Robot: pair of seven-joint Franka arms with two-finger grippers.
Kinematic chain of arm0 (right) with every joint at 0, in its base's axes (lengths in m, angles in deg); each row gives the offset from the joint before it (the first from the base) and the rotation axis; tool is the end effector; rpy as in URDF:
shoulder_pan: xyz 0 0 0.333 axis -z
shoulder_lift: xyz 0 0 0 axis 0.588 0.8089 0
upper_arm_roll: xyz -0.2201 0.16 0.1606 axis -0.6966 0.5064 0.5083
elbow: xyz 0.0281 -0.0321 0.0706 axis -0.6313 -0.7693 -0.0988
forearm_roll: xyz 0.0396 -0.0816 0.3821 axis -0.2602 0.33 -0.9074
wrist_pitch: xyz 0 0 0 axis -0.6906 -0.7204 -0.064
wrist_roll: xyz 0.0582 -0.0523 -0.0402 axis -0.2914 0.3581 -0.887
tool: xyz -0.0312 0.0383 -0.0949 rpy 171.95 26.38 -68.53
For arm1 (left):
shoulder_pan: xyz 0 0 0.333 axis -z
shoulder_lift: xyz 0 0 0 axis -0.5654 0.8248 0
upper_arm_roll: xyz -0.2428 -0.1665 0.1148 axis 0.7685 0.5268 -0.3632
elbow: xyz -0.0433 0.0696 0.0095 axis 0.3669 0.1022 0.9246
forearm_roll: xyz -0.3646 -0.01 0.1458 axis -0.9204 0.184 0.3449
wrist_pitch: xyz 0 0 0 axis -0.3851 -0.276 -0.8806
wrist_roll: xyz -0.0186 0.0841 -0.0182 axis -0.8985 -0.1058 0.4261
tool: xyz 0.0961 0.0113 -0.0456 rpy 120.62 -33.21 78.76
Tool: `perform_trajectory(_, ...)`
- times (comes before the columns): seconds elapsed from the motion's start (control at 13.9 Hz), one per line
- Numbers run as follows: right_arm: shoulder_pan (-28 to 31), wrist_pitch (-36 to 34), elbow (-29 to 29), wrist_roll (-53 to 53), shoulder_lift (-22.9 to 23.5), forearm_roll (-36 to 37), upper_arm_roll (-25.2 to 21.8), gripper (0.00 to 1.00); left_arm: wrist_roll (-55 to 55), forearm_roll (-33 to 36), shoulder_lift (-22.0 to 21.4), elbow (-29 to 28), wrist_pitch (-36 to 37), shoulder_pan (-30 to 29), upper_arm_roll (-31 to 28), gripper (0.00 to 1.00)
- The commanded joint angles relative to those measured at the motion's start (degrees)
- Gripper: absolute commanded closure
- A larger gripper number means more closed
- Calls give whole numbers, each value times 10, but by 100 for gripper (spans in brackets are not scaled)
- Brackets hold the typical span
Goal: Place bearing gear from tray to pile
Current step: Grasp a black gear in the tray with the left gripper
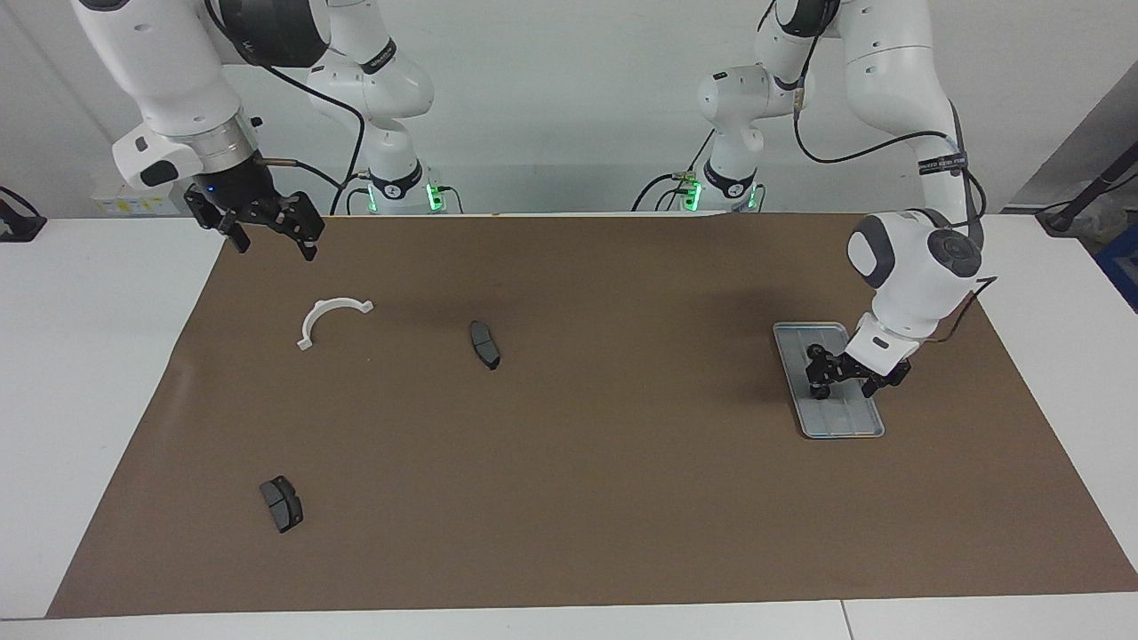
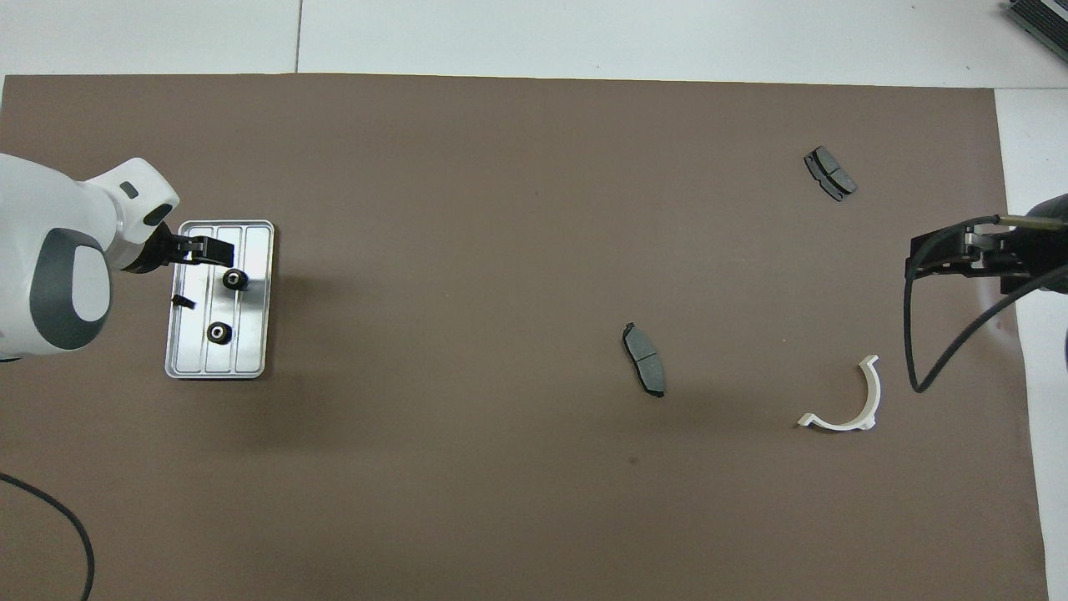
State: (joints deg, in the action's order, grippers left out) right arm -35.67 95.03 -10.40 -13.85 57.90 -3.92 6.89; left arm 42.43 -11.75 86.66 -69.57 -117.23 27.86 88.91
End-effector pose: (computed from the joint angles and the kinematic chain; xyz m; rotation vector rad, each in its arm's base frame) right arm 0.5489 -0.0021 0.6107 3.1139 -0.2695 0.0018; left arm 0.6186 0.0088 0.3248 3.0906 -0.1665 0.1274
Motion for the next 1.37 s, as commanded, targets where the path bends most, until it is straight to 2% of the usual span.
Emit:
perform_trajectory(0.0,5,-1,-14,-14,-13,-4,4,0,-4,4,-8,-23,-18,4,-4,0)
perform_trajectory(0.36,5,-1,-13,-14,-14,-4,4,0,-3,4,-8,-35,-19,6,-4,0)
perform_trajectory(0.72,5,-1,-13,-14,-13,-4,4,0,-2,4,-10,-45,-18,16,-4,21)
perform_trajectory(1.29,5,-1,-13,-14,-13,-4,4,0,-3,4,-10,-49,-18,16,-4,39)
